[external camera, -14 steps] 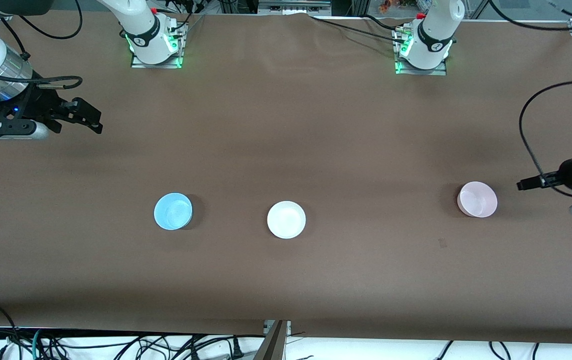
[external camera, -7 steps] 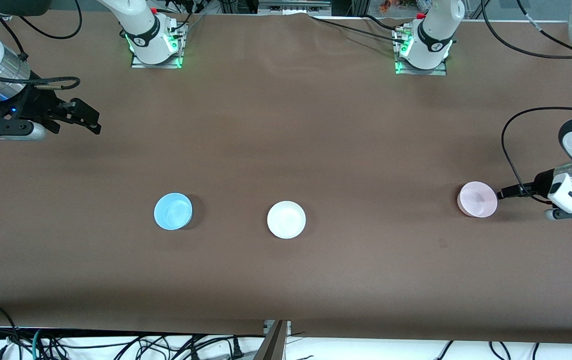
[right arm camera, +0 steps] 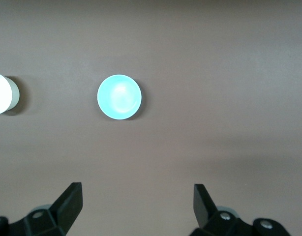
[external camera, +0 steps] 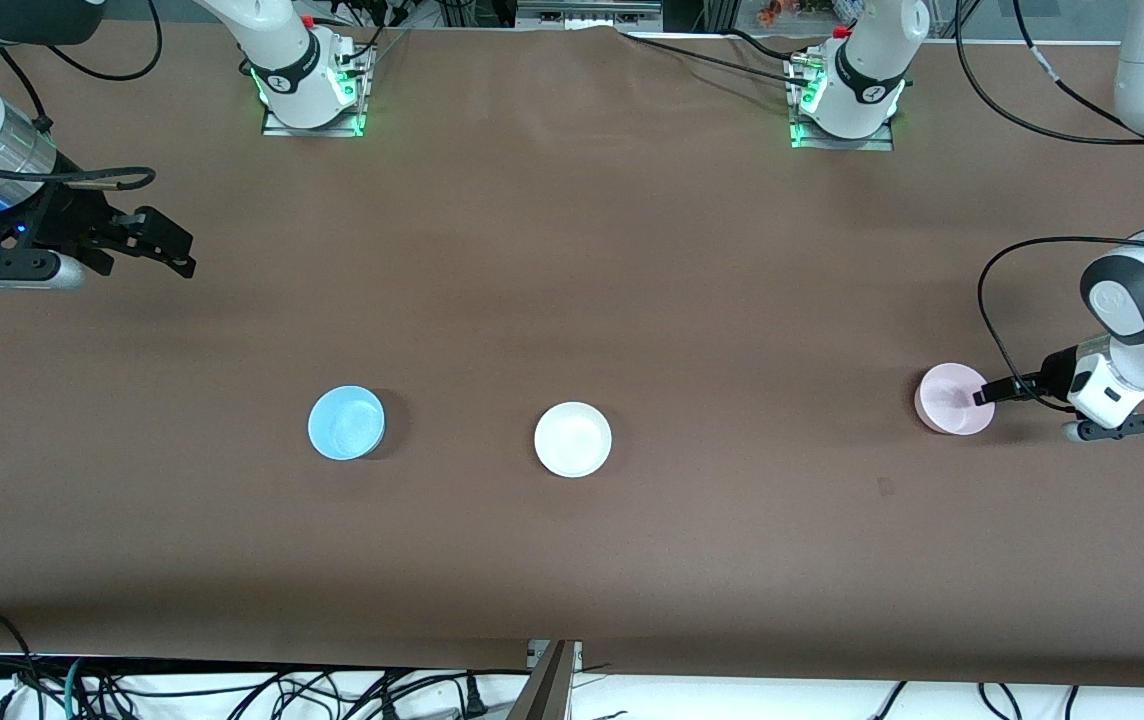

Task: Stack pink and blue bowls on white bowl
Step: 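Lower the left gripper and grasp the pink bowl's rim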

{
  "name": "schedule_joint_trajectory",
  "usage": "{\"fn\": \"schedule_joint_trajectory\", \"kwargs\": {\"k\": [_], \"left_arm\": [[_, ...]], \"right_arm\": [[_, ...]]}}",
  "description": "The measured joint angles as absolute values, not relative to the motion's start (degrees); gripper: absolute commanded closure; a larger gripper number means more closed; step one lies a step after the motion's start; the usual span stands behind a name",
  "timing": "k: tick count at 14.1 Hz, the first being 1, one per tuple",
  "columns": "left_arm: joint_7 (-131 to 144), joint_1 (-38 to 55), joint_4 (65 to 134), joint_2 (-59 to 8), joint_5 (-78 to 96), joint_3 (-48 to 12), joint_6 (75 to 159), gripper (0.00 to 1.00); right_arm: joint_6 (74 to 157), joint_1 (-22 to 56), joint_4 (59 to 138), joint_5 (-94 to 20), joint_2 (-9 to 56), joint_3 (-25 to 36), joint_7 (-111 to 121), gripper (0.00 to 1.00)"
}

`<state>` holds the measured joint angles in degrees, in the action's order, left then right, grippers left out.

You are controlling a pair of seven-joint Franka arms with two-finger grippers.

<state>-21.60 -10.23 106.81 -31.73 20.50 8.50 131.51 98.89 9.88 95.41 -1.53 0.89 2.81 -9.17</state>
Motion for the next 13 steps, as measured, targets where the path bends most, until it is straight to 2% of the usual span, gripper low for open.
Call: {"fn": "schedule_joint_trajectory", "kwargs": {"k": [1, 5, 8, 9, 13], "left_arm": [[-21.86, -10.2, 107.04, -32.07, 20.96, 8.5, 131.88, 0.34], [-22.07, -9.86, 107.44, -32.68, 21.83, 8.47, 132.65, 0.8], [-22.07, -9.77, 107.4, -32.66, 21.88, 8.48, 132.39, 0.97], [-22.07, -9.77, 107.34, -32.63, 21.91, 8.47, 132.05, 1.0], [-22.06, -9.71, 106.72, -32.23, 23.55, 8.45, 131.17, 1.0]], "right_arm": [[99.03, 9.88, 95.41, -1.46, 0.92, 2.81, -9.17, 0.0], [99.66, 9.87, 95.41, -1.34, 1.18, 2.82, -9.17, 0.0], [99.65, 9.87, 95.41, -1.13, 1.4, 2.82, -9.17, 0.0], [99.65, 9.87, 95.41, -1.11, 1.4, 2.82, -9.17, 0.0], [99.79, 9.87, 95.4, -1.06, 1.41, 2.82, -9.37, 0.0]]}}
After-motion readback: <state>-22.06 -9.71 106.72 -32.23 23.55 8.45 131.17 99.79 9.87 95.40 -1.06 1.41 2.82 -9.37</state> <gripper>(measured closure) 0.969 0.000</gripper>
